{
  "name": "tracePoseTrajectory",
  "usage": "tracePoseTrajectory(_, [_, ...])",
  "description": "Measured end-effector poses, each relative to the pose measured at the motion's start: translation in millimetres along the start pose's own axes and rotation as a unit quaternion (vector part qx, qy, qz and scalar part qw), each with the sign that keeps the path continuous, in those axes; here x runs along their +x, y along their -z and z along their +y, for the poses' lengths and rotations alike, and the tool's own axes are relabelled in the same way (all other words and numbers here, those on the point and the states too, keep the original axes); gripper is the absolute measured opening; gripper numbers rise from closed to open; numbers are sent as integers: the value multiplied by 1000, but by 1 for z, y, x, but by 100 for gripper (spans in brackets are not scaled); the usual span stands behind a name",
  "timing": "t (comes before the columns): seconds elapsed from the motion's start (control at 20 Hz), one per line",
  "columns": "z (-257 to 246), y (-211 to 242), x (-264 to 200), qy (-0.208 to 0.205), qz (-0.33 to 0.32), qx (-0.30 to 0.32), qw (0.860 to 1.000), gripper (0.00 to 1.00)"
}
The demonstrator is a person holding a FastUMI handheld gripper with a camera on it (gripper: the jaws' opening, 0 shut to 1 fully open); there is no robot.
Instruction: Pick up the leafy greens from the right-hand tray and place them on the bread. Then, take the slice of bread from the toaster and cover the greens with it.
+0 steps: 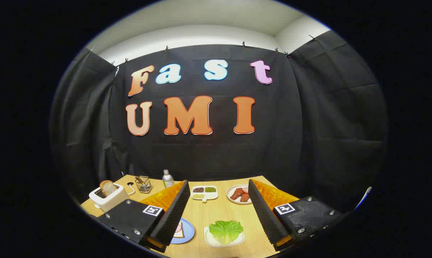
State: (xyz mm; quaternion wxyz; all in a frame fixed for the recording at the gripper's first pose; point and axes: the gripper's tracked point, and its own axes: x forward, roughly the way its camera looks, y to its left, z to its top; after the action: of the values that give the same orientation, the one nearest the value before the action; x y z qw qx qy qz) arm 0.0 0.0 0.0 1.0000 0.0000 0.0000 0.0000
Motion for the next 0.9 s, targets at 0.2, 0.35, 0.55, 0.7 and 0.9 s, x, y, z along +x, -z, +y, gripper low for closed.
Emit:
tracePoseTrajectory(0.2, [-7, 7, -1, 5, 7, -3, 1000, 97])
tracePoseTrajectory(0.35, [-7, 11, 0, 0, 13, 1, 1000, 98])
tracePoseTrajectory(0.55, [-7, 11, 2, -6, 12, -1, 1000, 97])
tracePoseTrajectory(0.7, [-8, 12, 4, -10, 11, -3, 1000, 98])
tracePoseTrajectory(0.9, [-6, 18, 7, -15, 15, 0, 1000, 98])
